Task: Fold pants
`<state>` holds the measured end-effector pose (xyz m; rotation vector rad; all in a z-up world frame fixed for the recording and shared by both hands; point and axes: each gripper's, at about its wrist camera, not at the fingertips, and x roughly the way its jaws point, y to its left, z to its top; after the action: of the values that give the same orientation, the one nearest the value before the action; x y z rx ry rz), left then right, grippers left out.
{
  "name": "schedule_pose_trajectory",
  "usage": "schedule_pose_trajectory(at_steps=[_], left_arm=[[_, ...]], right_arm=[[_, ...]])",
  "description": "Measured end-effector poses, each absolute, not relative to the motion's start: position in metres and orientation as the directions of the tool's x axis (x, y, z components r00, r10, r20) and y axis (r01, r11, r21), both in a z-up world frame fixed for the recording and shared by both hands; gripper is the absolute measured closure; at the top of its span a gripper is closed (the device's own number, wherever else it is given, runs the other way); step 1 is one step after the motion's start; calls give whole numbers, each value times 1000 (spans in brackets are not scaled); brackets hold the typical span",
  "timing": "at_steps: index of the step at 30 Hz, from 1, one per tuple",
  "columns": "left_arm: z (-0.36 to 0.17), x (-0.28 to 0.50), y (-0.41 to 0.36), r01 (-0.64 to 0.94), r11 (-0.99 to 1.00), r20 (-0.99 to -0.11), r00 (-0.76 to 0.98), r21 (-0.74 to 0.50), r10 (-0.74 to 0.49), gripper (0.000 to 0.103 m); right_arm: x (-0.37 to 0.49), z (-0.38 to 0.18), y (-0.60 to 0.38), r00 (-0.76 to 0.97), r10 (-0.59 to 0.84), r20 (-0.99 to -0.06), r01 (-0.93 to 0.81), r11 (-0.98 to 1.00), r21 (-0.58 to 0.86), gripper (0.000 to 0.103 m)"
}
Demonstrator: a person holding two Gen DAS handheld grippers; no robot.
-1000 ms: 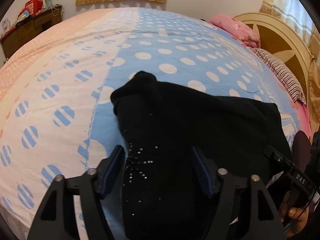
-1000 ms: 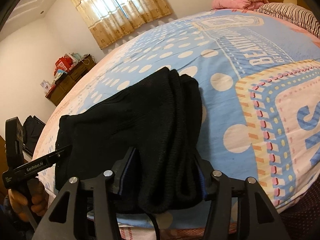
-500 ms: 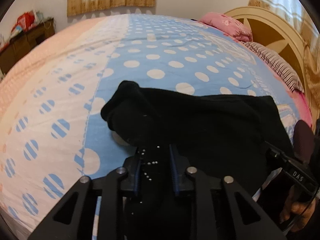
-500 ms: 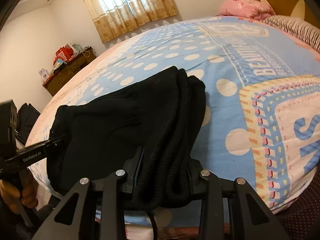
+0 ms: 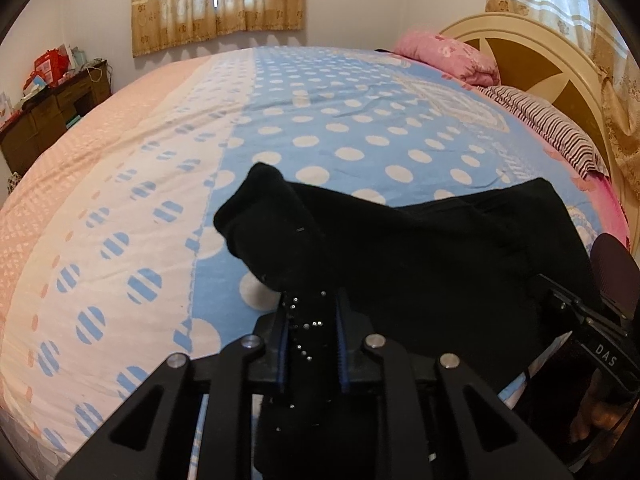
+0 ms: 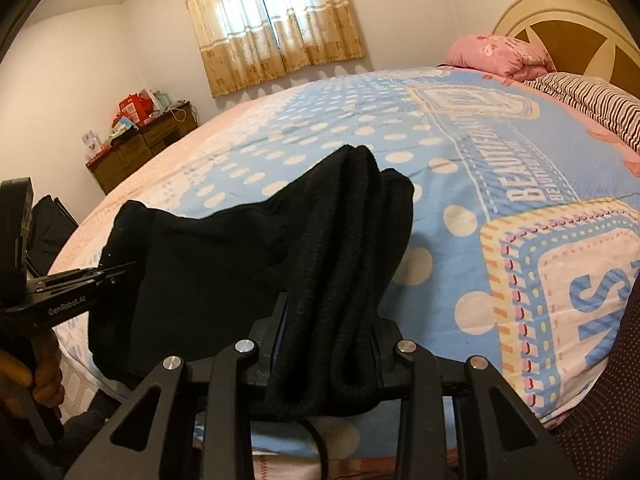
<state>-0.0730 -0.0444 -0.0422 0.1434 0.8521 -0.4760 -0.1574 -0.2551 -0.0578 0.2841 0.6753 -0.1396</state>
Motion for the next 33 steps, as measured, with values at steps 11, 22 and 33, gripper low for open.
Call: schedule_pose_trajectory(at_steps=[11,22,33], left_arm=[[-35,-68,-35,440,896,-743,580,-58,-334,85],[-45,-66,-37,445,893,-763,554,-66,-332,84],[-36,-59,-17,421,898,-747,555,-126,-365,84]], right_arm=[[-156,-40,-232,797,-54,-602,183,971,155,69],[-152,-48,-240,779,-73,-623,222,961,165,69],[-142,-30,-227,789,-80,-610,196,973,126,69]])
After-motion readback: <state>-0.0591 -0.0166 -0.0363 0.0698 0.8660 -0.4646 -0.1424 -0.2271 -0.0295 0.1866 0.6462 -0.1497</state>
